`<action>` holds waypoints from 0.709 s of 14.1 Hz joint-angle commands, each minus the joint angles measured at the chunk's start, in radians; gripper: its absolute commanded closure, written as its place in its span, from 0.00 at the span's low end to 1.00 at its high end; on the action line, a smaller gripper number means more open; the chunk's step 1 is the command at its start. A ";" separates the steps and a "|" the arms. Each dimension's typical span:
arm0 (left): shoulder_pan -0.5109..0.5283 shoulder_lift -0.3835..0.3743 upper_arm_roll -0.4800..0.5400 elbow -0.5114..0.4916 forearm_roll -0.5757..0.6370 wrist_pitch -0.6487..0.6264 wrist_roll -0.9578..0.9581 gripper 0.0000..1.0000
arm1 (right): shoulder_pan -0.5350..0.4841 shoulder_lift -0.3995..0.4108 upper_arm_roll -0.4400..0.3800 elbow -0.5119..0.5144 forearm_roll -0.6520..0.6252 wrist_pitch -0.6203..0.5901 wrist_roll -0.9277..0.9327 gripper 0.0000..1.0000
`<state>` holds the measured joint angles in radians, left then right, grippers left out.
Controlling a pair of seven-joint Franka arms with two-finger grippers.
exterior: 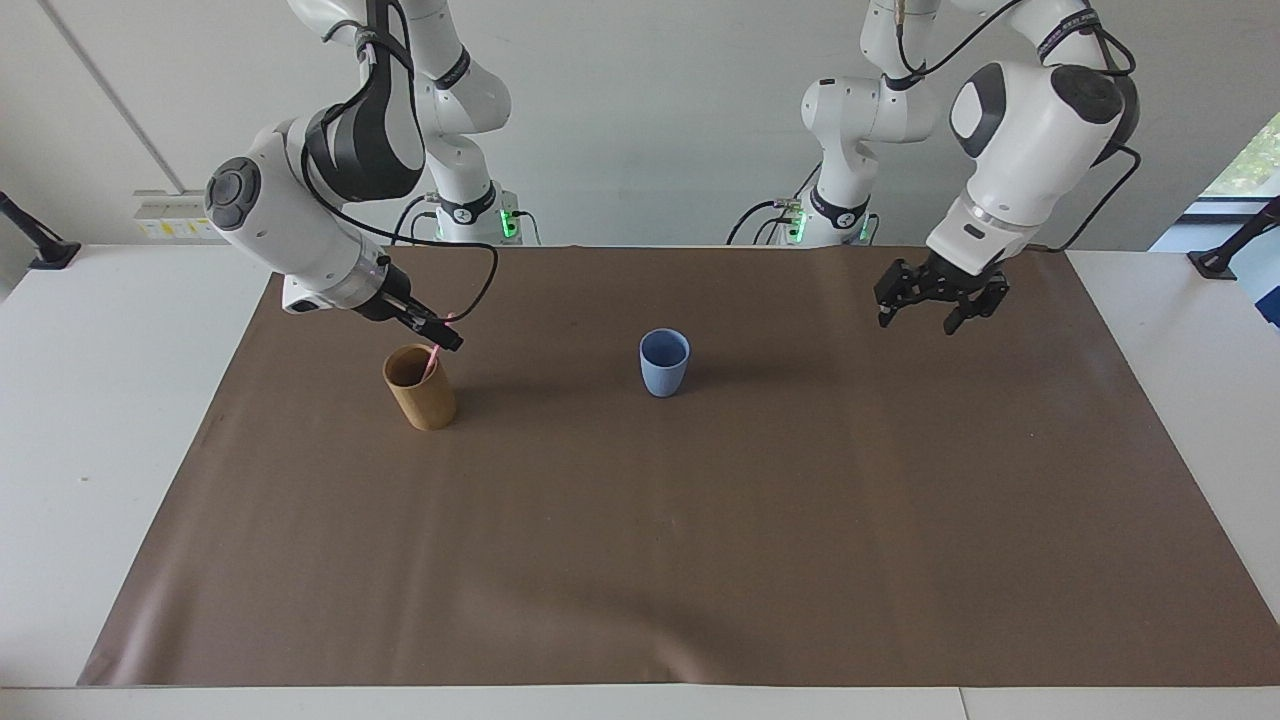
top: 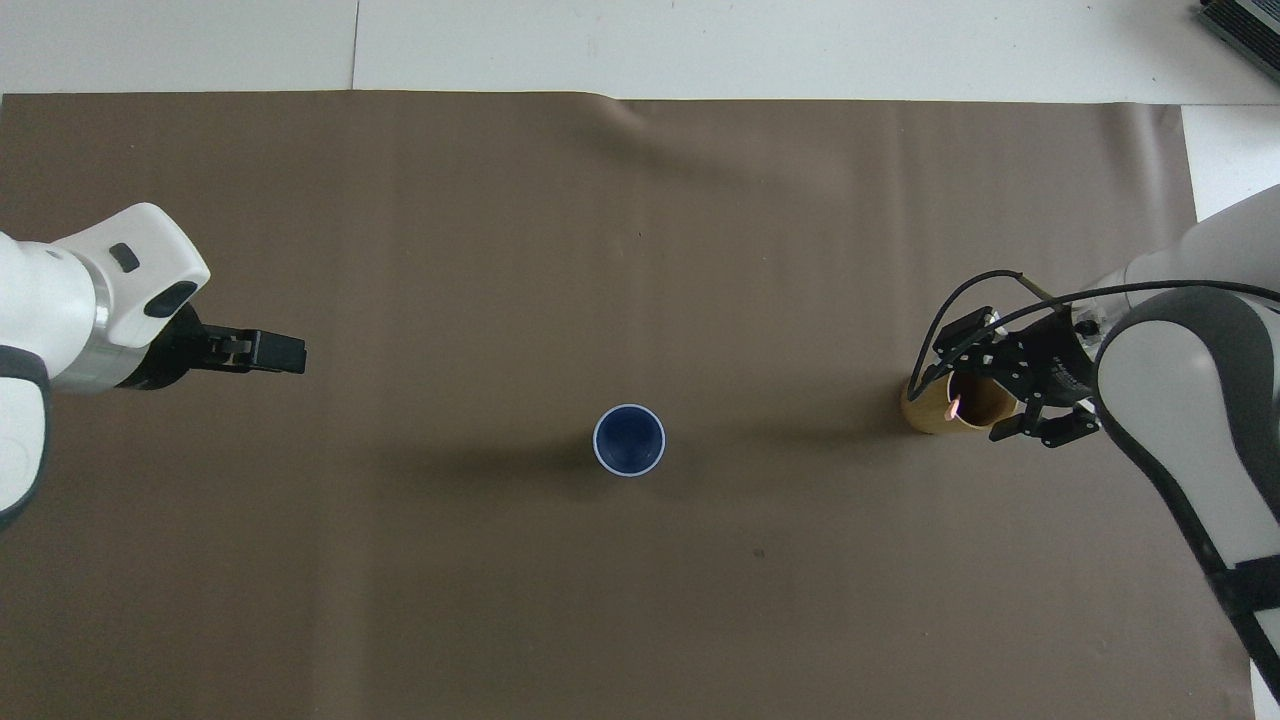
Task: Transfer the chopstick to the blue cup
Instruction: 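Grasp the pink chopstick inside the tan cup with the right gripper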
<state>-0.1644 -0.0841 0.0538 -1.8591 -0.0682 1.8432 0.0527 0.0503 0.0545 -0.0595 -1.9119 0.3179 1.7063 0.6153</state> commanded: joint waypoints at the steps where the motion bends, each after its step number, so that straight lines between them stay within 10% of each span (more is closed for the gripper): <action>1: 0.071 0.043 -0.015 0.199 0.031 -0.146 0.044 0.00 | -0.017 -0.044 0.007 -0.053 0.033 0.007 0.014 0.39; 5: 0.111 0.081 -0.014 0.354 0.014 -0.255 0.044 0.00 | -0.029 -0.042 0.007 -0.047 0.044 -0.002 0.003 0.53; 10: 0.109 0.064 -0.012 0.350 0.016 -0.329 0.041 0.00 | -0.029 -0.041 0.007 -0.044 0.058 -0.002 0.000 0.97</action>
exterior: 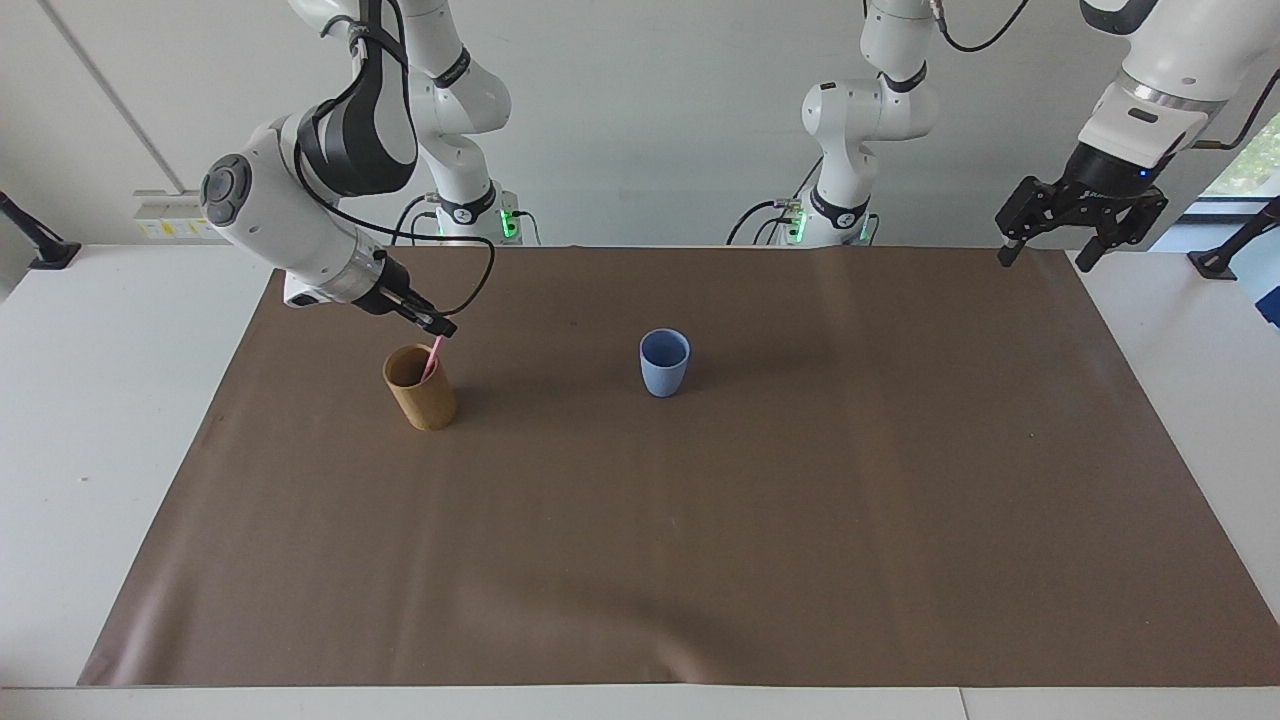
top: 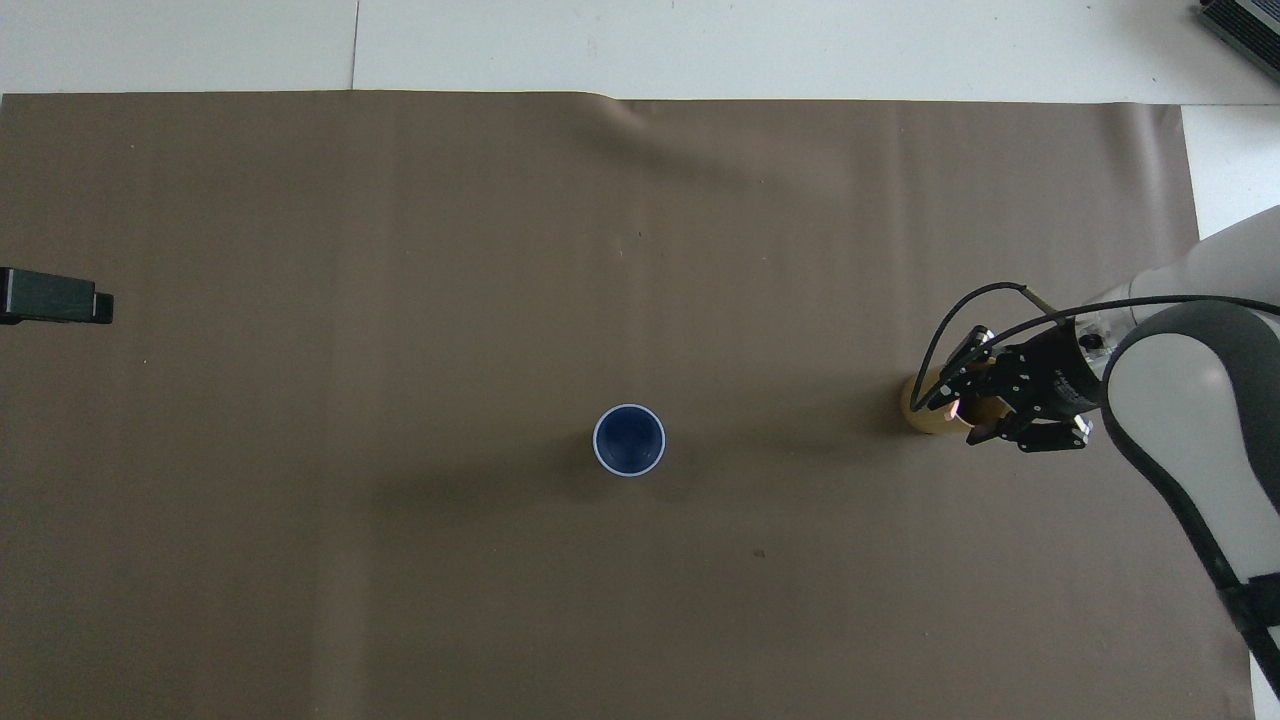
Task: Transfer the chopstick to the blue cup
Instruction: 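Grasp the pink chopstick inside the tan cup with the right gripper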
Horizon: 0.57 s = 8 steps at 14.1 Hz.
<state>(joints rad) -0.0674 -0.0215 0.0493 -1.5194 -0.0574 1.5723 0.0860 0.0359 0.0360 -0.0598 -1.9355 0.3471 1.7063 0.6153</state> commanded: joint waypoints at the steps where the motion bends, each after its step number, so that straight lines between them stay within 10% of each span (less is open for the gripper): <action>1: 0.014 0.002 -0.008 0.011 0.005 -0.066 0.009 0.00 | -0.014 -0.021 0.008 -0.017 0.029 -0.002 0.000 1.00; 8: 0.041 0.052 -0.009 0.084 0.011 -0.086 0.014 0.00 | -0.019 -0.005 0.008 0.016 0.029 -0.030 -0.002 1.00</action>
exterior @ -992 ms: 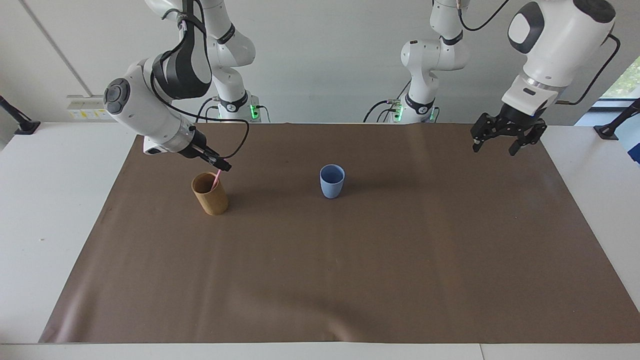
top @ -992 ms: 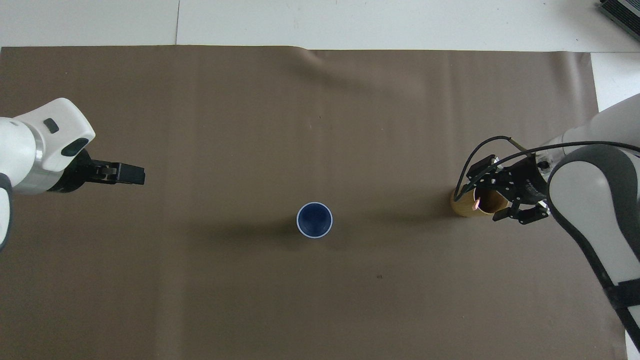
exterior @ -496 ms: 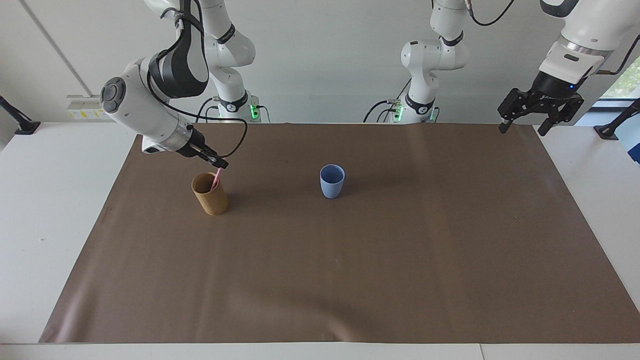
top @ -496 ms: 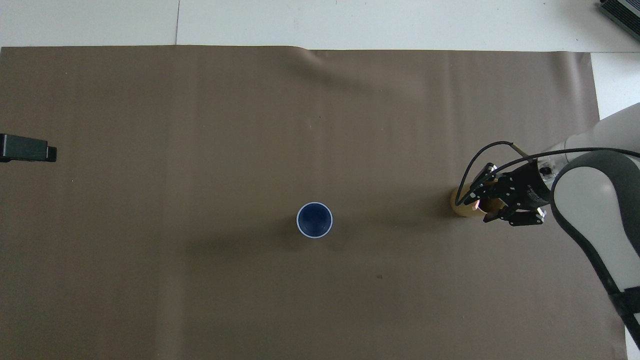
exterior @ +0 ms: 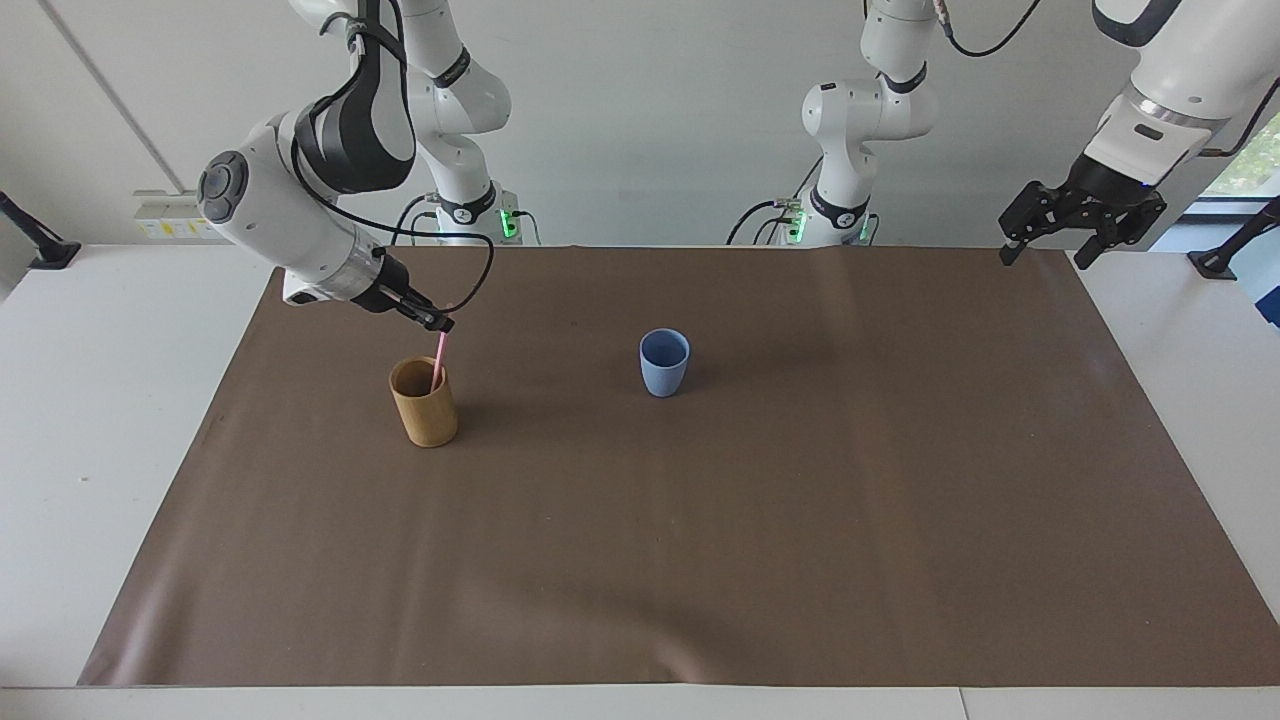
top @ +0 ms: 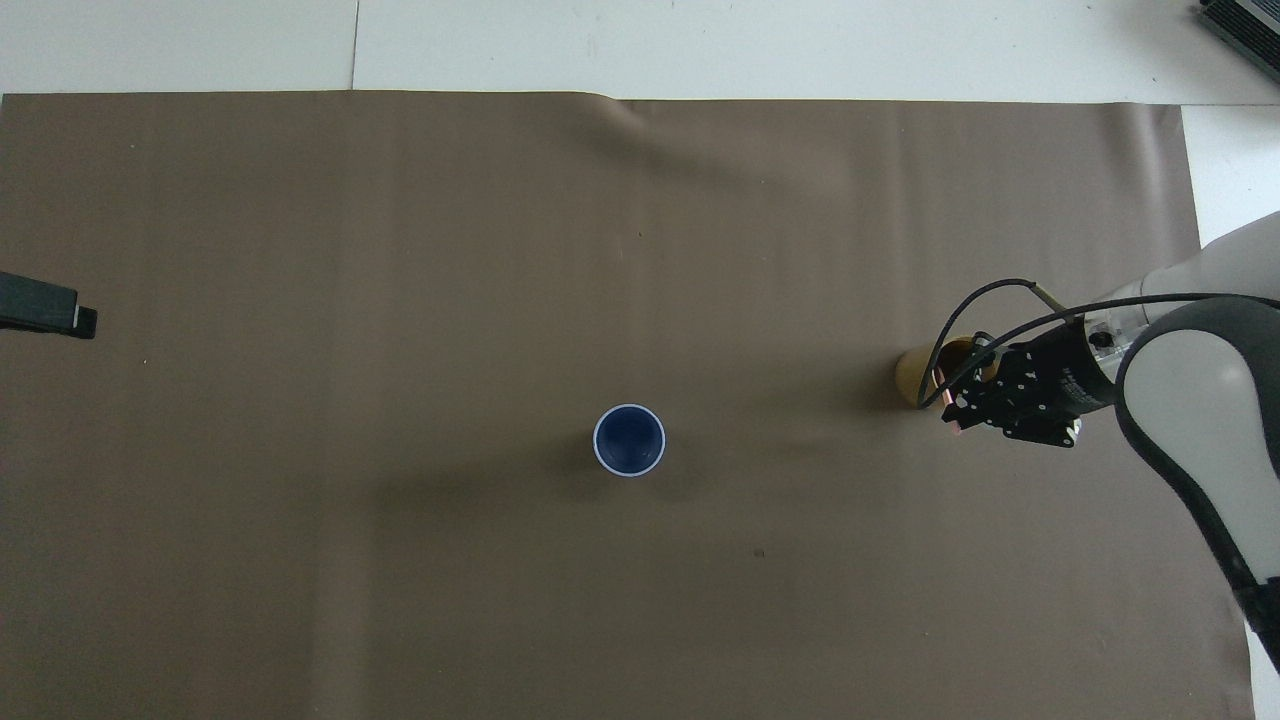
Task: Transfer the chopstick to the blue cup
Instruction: 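Grasp the pink chopstick inside the tan cup with the right gripper, then lift the pink chopstick up out of the tan cup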
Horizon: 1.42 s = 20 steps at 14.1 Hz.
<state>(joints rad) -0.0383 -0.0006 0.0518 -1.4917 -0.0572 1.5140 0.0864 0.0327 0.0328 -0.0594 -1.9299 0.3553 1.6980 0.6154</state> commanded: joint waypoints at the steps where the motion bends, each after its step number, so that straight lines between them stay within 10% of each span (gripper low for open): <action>1: 0.009 0.027 -0.012 0.054 0.014 -0.023 0.012 0.00 | -0.017 -0.002 0.007 0.014 0.020 -0.026 -0.002 1.00; 20: 0.015 0.014 -0.013 0.039 0.010 -0.037 0.004 0.00 | -0.068 -0.063 -0.005 0.317 0.174 -0.397 0.012 1.00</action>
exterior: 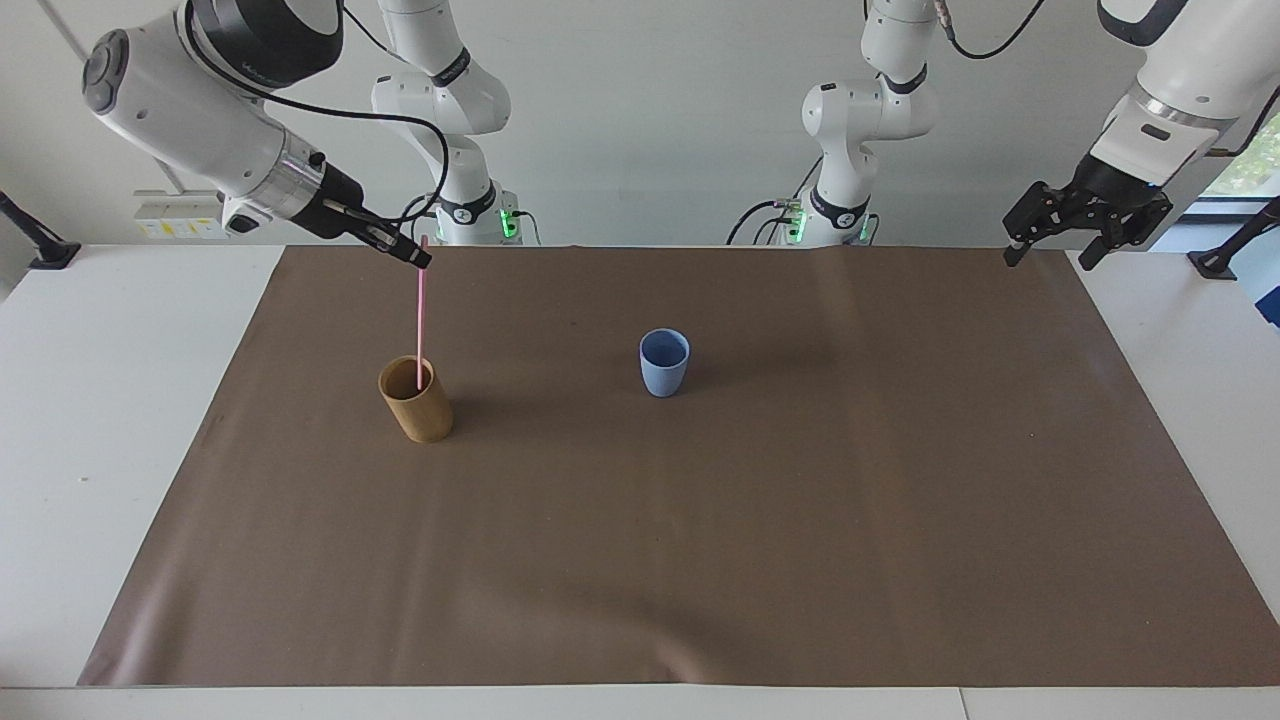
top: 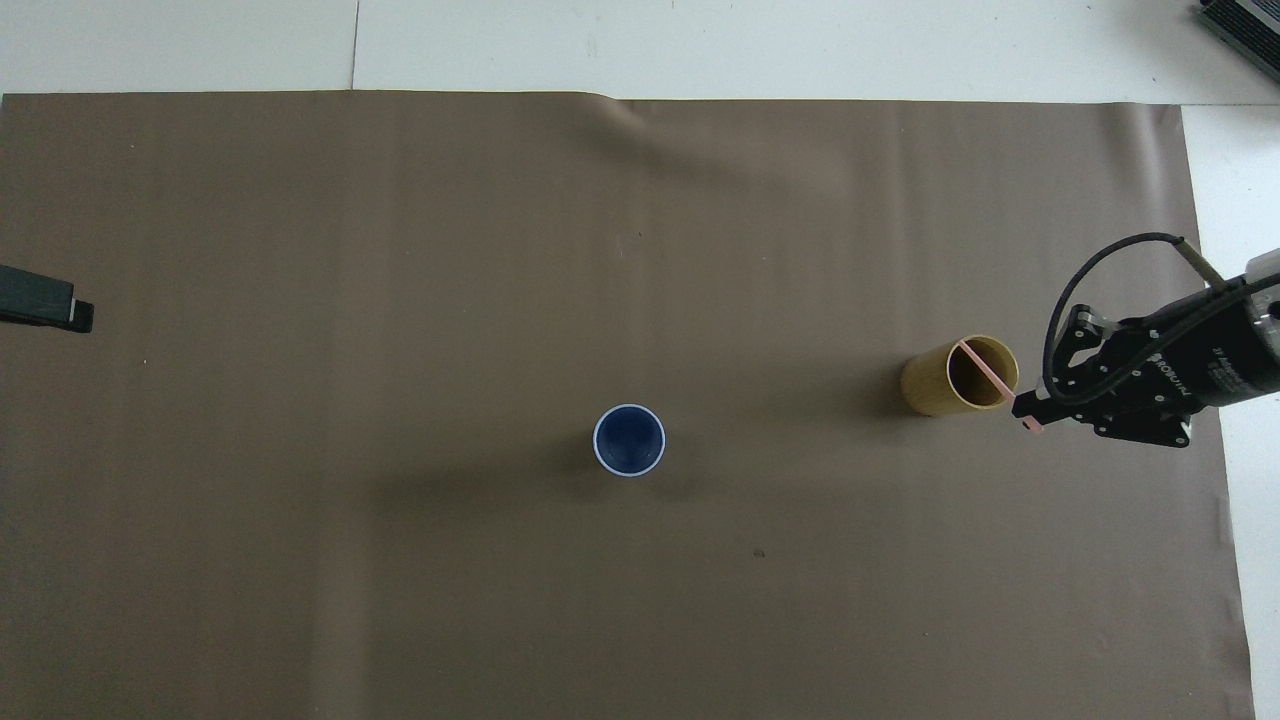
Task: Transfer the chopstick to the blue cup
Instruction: 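Lift the pink chopstick up out of the tan cup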
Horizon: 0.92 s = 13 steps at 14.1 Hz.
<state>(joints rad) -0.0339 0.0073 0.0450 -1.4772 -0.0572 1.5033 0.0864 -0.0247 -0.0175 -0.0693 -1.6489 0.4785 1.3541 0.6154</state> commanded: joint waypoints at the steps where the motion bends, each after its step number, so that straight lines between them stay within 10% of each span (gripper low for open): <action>1: 0.011 0.007 -0.007 0.025 0.010 -0.026 0.004 0.00 | -0.011 -0.013 0.003 0.067 0.078 -0.088 0.014 1.00; 6: 0.011 0.007 -0.007 0.025 0.010 -0.026 0.004 0.00 | 0.057 -0.058 0.023 0.101 0.149 -0.096 0.170 1.00; 13: 0.012 0.007 -0.007 0.025 0.010 -0.028 0.004 0.00 | 0.310 -0.046 0.031 0.066 0.163 0.190 0.510 1.00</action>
<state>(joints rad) -0.0339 0.0073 0.0451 -1.4771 -0.0572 1.5017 0.0863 0.2647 -0.0658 -0.0348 -1.5616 0.6091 1.4959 1.0835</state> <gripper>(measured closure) 0.000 0.912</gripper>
